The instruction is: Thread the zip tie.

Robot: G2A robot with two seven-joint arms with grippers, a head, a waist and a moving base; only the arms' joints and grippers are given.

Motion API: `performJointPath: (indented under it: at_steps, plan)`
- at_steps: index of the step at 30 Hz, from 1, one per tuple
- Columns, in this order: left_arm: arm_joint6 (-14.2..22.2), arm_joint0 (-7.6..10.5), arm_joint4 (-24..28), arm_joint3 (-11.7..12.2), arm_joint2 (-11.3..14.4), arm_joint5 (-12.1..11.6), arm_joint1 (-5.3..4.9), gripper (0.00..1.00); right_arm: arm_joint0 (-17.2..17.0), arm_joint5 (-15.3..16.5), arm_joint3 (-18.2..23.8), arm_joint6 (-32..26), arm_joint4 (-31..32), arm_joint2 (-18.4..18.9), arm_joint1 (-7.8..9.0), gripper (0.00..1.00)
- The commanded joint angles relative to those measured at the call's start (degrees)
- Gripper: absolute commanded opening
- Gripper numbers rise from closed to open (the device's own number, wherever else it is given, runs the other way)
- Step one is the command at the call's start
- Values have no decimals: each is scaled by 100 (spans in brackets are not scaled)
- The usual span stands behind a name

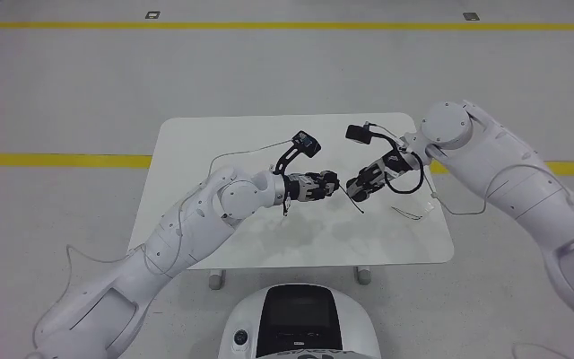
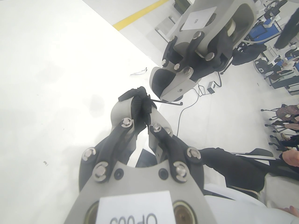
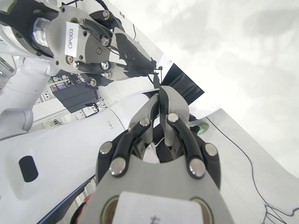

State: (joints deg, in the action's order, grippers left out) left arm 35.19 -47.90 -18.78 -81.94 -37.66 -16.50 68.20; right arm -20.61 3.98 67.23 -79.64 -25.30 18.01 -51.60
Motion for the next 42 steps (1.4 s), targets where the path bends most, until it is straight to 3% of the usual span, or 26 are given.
performJointPath:
  at_steps: [1,25,42]
  plan:
    - [0,0,0,0,0,0,0,0,0,-3,11,0,5,-1,1,0]
    - [0,0,0,0,0,0,0,0,-10,73,-46,0,51,46,-69,0]
    - [0,0,0,0,0,0,0,0,-148,167,72,0,137,253,30,0]
